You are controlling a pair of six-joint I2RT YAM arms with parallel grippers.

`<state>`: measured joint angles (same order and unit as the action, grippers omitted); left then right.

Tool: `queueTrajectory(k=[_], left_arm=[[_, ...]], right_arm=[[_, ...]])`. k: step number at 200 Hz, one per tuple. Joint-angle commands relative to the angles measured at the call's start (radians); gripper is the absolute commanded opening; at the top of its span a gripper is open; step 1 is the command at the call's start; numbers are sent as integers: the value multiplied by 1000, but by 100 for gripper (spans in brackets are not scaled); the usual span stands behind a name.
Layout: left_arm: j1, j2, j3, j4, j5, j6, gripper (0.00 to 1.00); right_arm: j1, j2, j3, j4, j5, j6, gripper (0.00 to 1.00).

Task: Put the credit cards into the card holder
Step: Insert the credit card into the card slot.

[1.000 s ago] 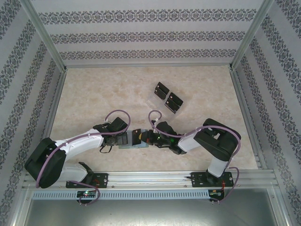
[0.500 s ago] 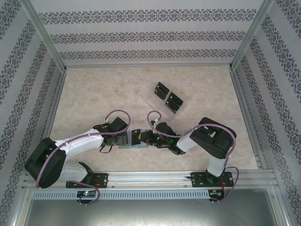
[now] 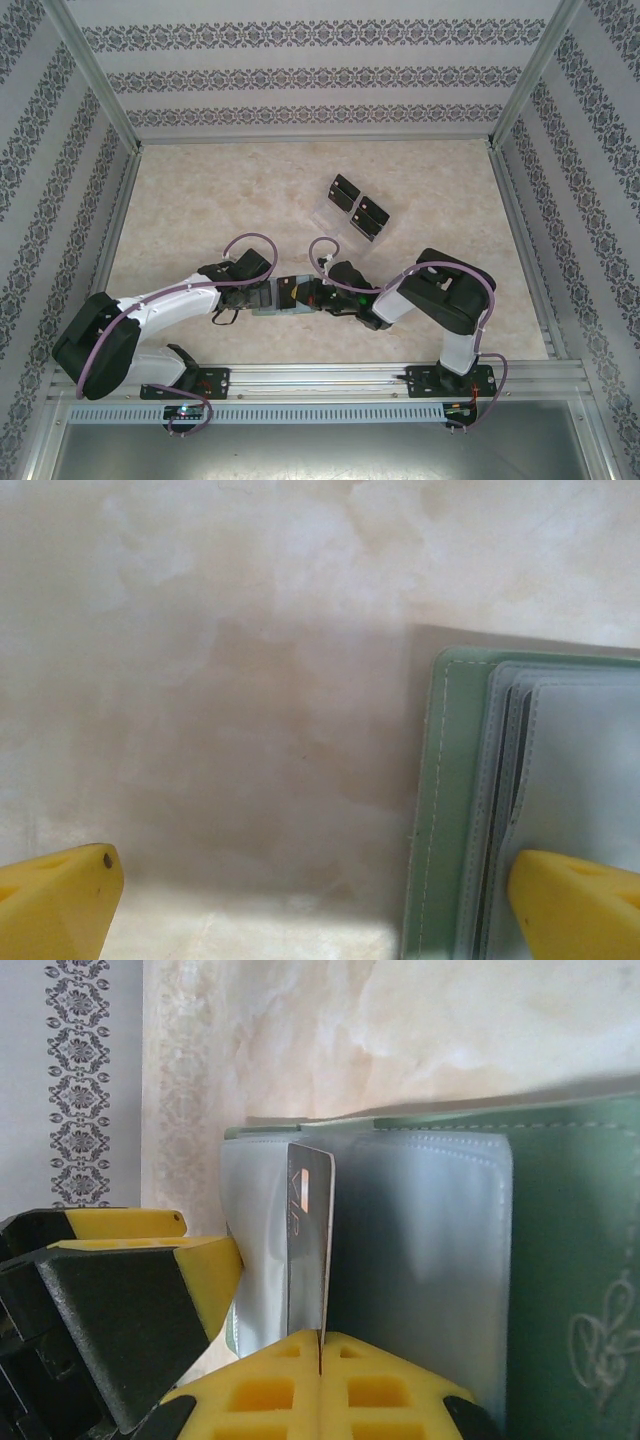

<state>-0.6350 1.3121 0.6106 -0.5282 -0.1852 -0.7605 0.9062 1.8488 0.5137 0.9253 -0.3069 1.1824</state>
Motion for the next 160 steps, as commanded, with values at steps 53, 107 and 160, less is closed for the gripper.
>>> queueTrajectory(k=[53, 107, 160], left_arm=[[-8, 5, -33, -44, -25, 2, 100], [-8, 3, -34, -44, -26, 3, 100], [-8, 7, -34, -41, -25, 3, 100]], right_arm=[[22, 9, -10, -62, -15, 52, 0], [29, -32, -37, -89, 32, 69, 0], [33, -66, -49, -123, 59, 70, 0]])
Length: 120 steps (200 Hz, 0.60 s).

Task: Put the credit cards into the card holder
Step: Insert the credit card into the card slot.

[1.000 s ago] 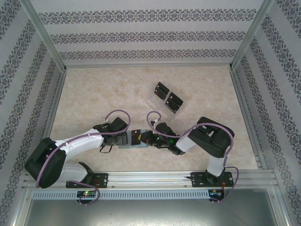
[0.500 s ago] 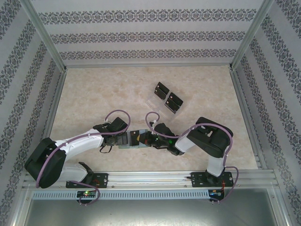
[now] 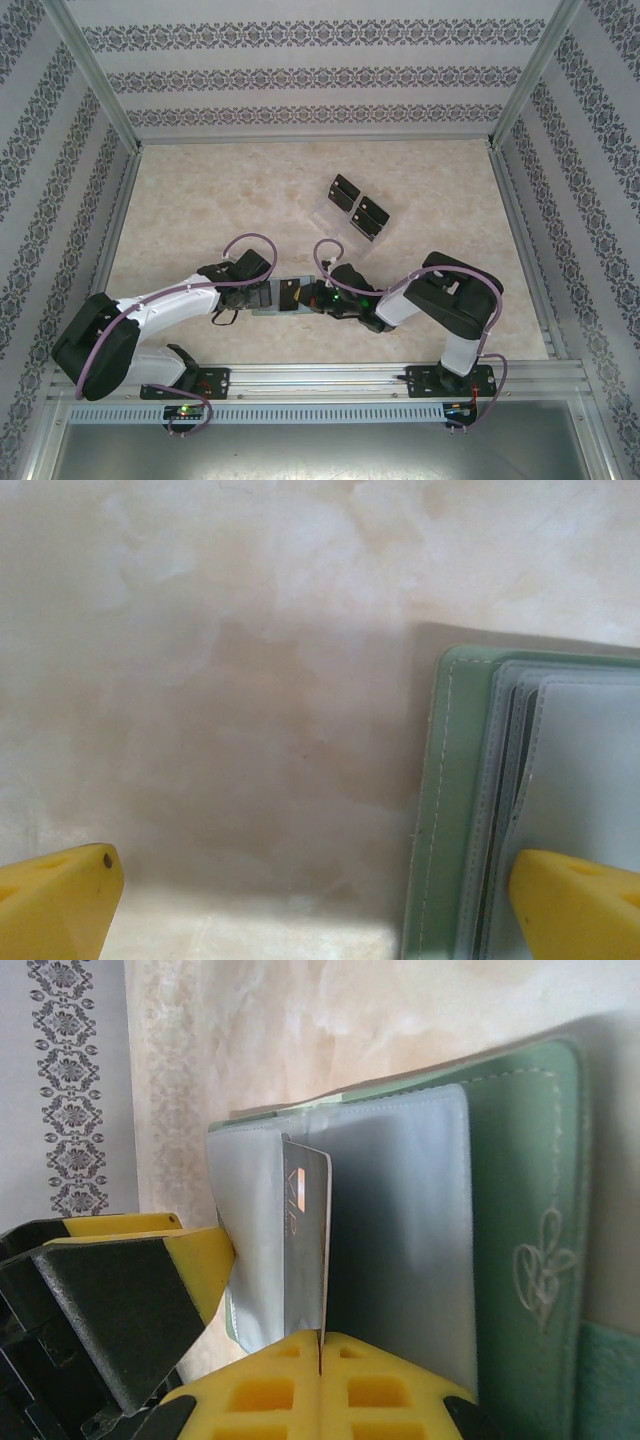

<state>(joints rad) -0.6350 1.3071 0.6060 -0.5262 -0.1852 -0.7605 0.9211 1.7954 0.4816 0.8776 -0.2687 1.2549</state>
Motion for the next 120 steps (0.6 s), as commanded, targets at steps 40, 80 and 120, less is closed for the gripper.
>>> queueTrajectory(k=[40, 80, 120], left_arm=[[-8, 14, -28, -43, -26, 6, 100], [-8, 15, -30, -43, -26, 4, 100], [-8, 16, -31, -40, -25, 3, 100]], right_arm=[[19, 27, 12, -58, -8, 1, 0], [24, 58, 43, -49, -30, 0, 0], [25, 69, 64, -59, -46, -5, 0]])
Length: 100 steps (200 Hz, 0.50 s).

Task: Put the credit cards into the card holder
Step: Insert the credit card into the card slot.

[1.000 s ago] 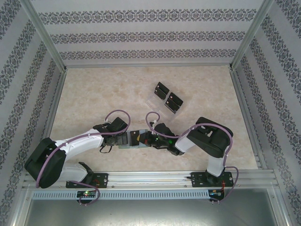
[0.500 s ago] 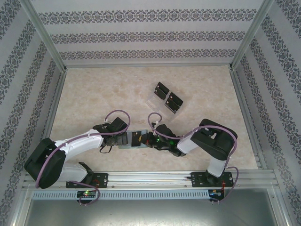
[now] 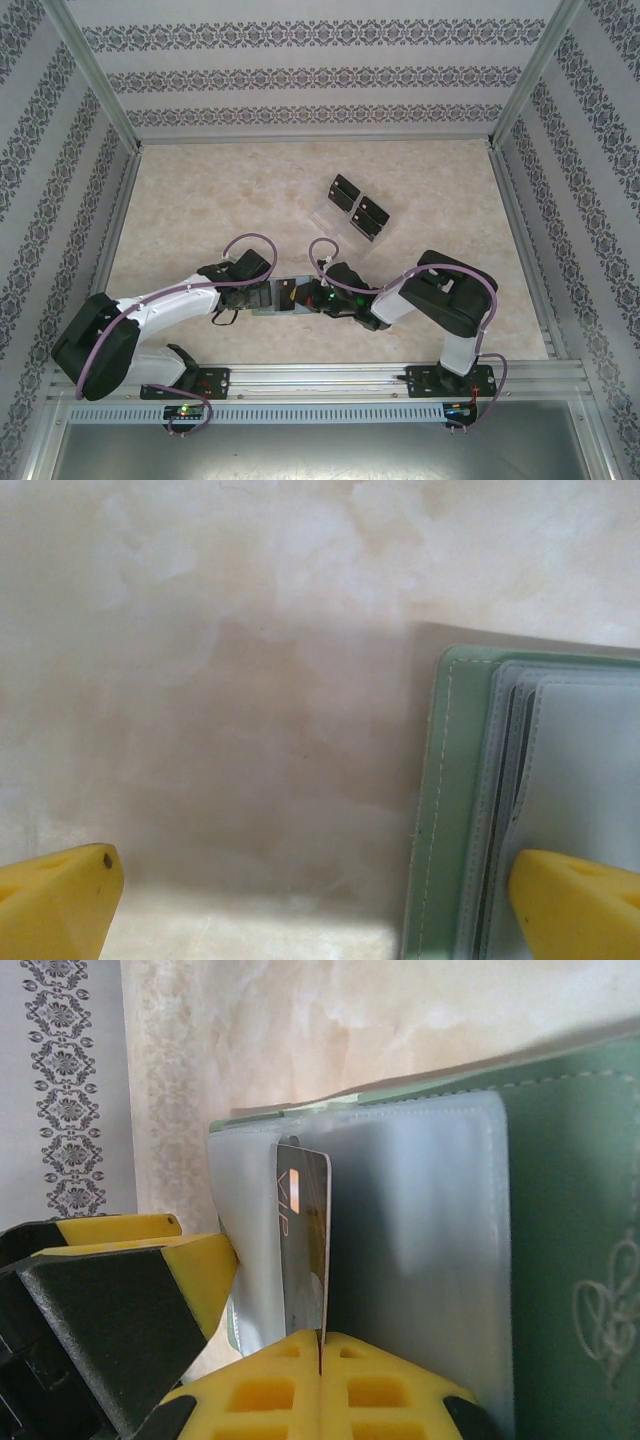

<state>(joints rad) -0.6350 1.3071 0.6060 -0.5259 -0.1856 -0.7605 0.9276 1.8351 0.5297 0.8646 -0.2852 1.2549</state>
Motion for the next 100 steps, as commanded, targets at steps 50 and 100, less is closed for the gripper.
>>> queueTrajectory(k=[50, 100], left_arm=[[-8, 16, -34, -36, -20, 1, 100], [-8, 13, -31, -41, -18, 1, 100]], right_arm=[[28, 54, 51, -65, -48, -8, 0], [33, 39, 82, -115, -61, -29, 9]])
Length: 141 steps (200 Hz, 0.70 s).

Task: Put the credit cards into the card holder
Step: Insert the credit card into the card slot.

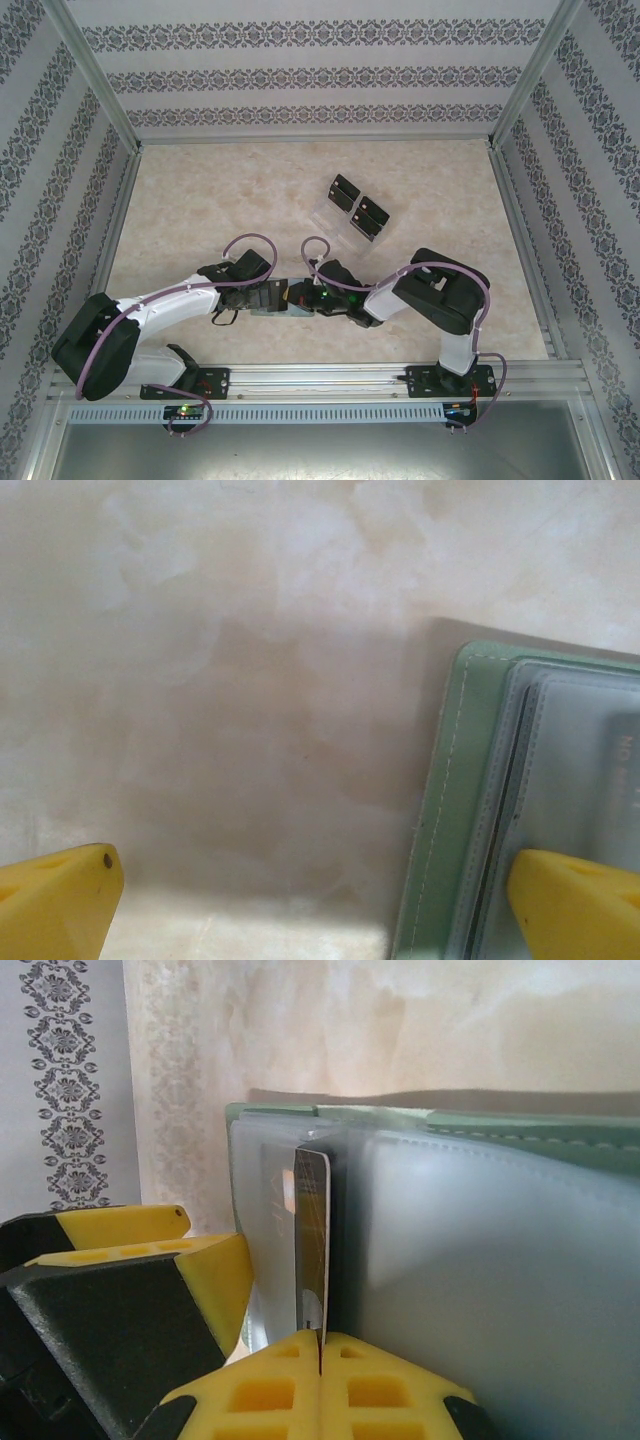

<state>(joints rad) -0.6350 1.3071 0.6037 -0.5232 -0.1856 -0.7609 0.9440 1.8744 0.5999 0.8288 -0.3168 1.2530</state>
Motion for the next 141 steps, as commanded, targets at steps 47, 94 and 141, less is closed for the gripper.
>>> queueTrajectory(k=[47, 94, 141], left_arm=[[-8, -13, -3, -78, -23, -4, 100], [-8, -54, 72, -122, -9, 20, 100], [-22, -8, 148, -78, 64, 38, 100]], right_arm=[[12, -159, 13, -276, 1, -112, 54], [-11, -272, -12, -441, 58, -169, 43], [-17, -208, -28, -402, 56, -159, 0]])
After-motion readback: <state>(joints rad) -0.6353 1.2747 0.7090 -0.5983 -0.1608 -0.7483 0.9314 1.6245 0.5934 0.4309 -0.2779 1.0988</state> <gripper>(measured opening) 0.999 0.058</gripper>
